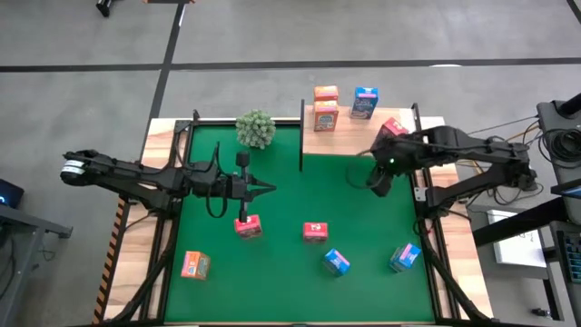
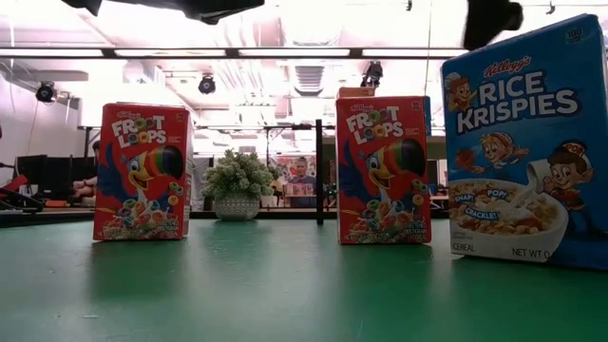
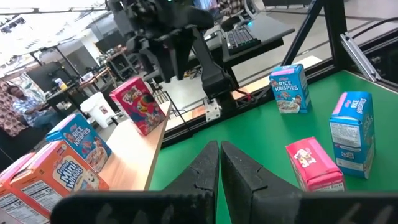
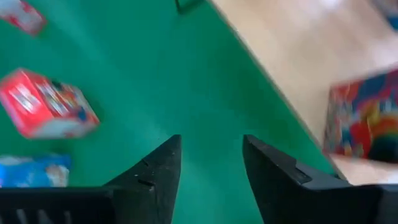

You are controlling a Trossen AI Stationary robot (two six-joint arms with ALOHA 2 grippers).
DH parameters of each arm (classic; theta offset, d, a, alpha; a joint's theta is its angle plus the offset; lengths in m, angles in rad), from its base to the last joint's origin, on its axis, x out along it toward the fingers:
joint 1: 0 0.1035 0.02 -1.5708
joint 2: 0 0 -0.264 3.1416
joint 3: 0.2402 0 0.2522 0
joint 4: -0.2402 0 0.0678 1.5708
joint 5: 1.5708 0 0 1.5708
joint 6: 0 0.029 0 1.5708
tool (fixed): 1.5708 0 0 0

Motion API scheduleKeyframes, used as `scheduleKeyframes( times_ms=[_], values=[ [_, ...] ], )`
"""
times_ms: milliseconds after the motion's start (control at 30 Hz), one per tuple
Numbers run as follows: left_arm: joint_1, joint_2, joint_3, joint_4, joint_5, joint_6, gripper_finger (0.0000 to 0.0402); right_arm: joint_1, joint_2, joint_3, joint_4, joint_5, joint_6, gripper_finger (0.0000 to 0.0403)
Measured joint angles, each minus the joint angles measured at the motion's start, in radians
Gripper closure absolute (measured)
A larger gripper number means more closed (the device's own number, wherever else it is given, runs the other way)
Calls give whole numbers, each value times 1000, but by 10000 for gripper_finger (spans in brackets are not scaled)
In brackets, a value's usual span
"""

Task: Stack cereal on shelf
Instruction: Put the top red cereal box on the shelf

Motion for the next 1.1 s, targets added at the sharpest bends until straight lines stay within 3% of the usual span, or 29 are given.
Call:
scheduleKeyframes(
  times_ms=[100,533,1100],
  values=[
    [0,2,0,1,0,-1,402,28,12,-9,-69,25,37,274],
    [0,5,0,-5,0,-1,402,40,-3,-197,-40,275,31,389],
    [0,7,0,-5,0,-1,402,40,-4,-334,31,474,29,394]
  ],
)
